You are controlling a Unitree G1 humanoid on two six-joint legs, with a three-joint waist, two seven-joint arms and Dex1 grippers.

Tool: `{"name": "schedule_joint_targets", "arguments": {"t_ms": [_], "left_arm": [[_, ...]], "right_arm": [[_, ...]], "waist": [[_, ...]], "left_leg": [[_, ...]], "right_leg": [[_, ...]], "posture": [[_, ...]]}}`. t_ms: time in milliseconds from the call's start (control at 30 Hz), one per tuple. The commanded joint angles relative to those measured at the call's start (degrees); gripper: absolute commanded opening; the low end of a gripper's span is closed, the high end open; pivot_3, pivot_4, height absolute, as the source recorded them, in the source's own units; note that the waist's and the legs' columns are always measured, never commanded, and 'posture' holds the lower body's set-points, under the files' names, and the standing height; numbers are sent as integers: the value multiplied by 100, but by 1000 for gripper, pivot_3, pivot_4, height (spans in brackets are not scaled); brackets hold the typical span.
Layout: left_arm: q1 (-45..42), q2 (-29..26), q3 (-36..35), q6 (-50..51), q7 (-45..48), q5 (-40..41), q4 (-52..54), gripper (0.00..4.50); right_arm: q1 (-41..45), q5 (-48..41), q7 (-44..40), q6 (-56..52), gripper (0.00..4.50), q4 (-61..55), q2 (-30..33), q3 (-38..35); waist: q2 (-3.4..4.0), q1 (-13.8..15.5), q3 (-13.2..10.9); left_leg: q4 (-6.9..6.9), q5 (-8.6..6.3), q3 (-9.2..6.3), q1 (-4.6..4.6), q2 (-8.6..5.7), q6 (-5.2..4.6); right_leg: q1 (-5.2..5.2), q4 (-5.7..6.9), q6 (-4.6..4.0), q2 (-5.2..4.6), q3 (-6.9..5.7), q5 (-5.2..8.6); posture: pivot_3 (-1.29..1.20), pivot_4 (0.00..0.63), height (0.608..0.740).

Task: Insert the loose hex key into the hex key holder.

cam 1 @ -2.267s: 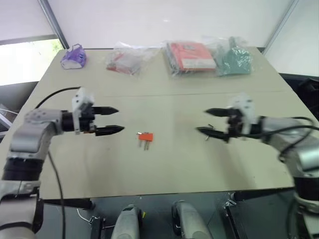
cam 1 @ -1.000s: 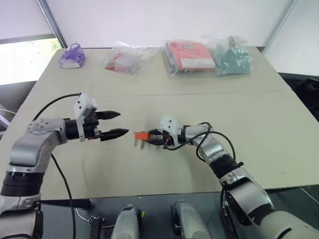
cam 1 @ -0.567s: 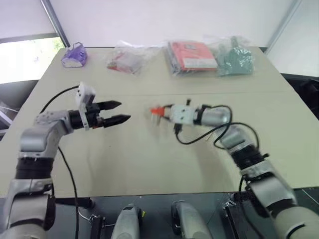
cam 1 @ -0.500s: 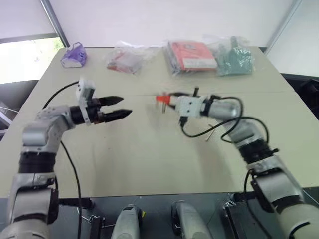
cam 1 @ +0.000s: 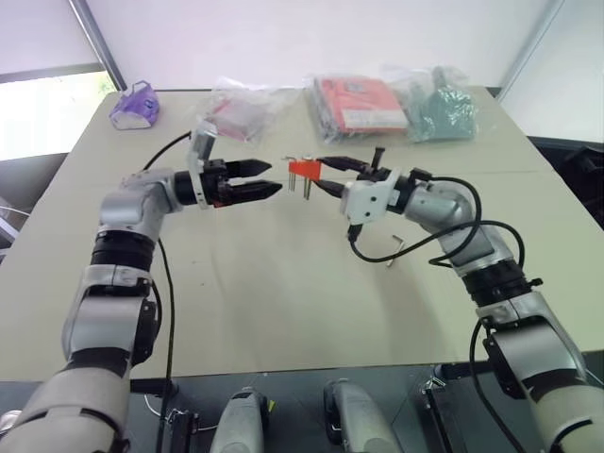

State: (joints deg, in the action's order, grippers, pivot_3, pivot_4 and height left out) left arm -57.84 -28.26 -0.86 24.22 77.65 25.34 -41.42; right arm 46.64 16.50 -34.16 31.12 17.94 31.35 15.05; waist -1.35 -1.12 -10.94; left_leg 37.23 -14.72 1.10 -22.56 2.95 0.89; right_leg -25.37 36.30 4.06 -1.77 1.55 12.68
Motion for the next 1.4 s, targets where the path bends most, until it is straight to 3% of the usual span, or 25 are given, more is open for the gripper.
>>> {"name": "schedule_joint_targets", "arguments": {"t_ms": [33, 600, 700, 867, 933, 1133, 1367, 1400], "left_arm": [[-306, 75, -58, -152, 157, -54, -81, 4275], [-699, 327, -82, 27, 599, -111, -318, 4275], [-678, 331, -36, -4, 665, -155, -301, 3463], [-651, 311, 31, -26, 806, -271, -325, 1029], [-666, 313, 21, -45, 835, -312, -363, 261], [-697, 325, 14, -109, 827, -361, -457, 260], [-669, 355, 5, -310, 743, -479, -508, 3637], [-671, 358, 4, -329, 737, -500, -523, 3637]], "right_arm": [[-50, -176, 18, 27, 1001, -415, 29, -184], [-293, -204, -82, 64, 1001, -861, -63, -84], [-301, -195, -68, 60, 1001, -867, -81, -81], [-281, -160, -33, 78, 1001, -868, -117, -77], [-280, -143, -32, 86, 1001, -881, -124, -77], [-250, -100, -17, 104, 1001, -858, -163, -80], [-255, -90, -14, 117, 1001, -837, -179, -86], [-254, -88, -12, 121, 1001, -830, -180, -87]], "waist": [[0, 2, 0], [0, 2, 0], [0, -3, 0], [0, 1, 0], [0, 2, 0], [0, -1, 0], [0, 3, 0], [0, 4, 0]], "left_leg": [[1, 0, 0, 0, 0, 0], [2, 0, -1, -1, 0, 0], [2, 0, -1, -1, 0, 0], [2, 0, -1, -1, 0, 0], [2, 0, -1, -1, 0, 0], [2, 0, -1, -1, 0, 0], [3, 0, -1, 0, 0, 0], [3, 0, -1, -1, 0, 0]], "right_leg": [[0, 0, 0, 0, 0, 0], [0, 0, 0, 1, 0, 0], [0, 0, 0, 1, 0, 0], [0, 0, 0, 1, 0, 0], [0, 0, 0, 1, 0, 0], [0, 1, 0, 1, 0, 0], [0, 1, 0, 1, 0, 0], [0, 1, 0, 1, 0, 0]], "posture": [[0, 150, 740], [0, 150, 740], [0, 150, 740], [0, 150, 740], [0, 150, 740], [0, 150, 740], [0, 150, 740], [0, 150, 740]]}}
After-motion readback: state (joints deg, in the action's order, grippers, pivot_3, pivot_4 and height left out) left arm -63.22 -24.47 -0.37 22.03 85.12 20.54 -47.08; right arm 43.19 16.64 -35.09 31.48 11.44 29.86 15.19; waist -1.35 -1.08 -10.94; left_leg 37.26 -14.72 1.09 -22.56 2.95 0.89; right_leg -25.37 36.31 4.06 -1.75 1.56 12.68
